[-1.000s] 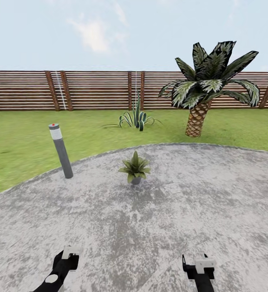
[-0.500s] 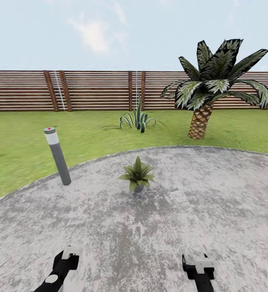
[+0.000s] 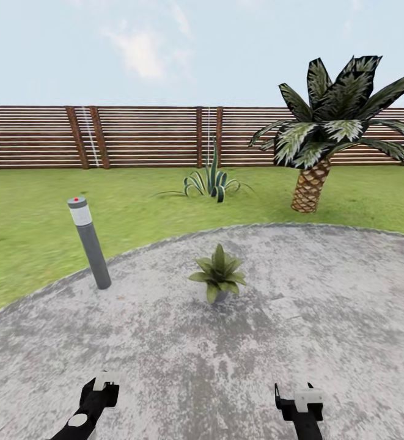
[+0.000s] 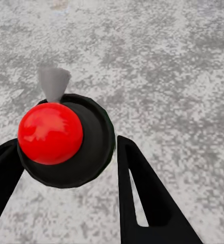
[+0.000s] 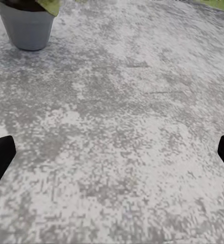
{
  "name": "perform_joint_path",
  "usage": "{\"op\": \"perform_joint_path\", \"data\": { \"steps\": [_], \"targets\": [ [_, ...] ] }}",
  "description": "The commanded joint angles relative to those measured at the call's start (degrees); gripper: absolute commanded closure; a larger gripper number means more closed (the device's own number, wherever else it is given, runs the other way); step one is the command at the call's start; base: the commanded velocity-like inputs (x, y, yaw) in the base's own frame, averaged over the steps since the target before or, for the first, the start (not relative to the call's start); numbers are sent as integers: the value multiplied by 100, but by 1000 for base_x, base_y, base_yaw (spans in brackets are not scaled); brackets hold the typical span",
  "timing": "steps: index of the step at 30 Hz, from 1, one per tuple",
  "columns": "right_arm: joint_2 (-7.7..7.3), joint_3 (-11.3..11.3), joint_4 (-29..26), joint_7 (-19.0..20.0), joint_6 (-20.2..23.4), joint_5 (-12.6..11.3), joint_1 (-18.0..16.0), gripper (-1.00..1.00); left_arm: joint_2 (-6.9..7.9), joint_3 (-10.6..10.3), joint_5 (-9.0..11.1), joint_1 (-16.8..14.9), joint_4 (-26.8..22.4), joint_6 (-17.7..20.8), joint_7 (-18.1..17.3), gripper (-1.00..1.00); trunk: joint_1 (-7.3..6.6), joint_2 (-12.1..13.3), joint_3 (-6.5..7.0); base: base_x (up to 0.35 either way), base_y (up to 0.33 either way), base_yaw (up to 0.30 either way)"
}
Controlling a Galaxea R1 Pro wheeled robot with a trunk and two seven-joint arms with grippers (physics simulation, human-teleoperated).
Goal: Pick up the pesticide atomizer in the garden and spray insectifuge to fully cover both potted plants in the garden.
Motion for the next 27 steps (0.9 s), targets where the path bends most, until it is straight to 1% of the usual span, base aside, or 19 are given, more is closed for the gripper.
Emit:
{"op": "perform_joint_path", "data": {
  "steps": [1,10,27],
  "targets": [
    [1,-28,7,-36,-13,60,-5,-100,-2,39,-60,-6,9,-28,7,100,2,-2,-5,285,207,0],
    [9,-25,7,-43,-13,37,-5,-100,-2,39,-60,-6,9,-28,7,100,2,-2,-5,290,197,-20],
    [10,-22,7,-28,-13,45,-5,-100,-2,41,-60,-6,9,-28,7,100,2,-2,-5,287,202,-248]
  ]
}}
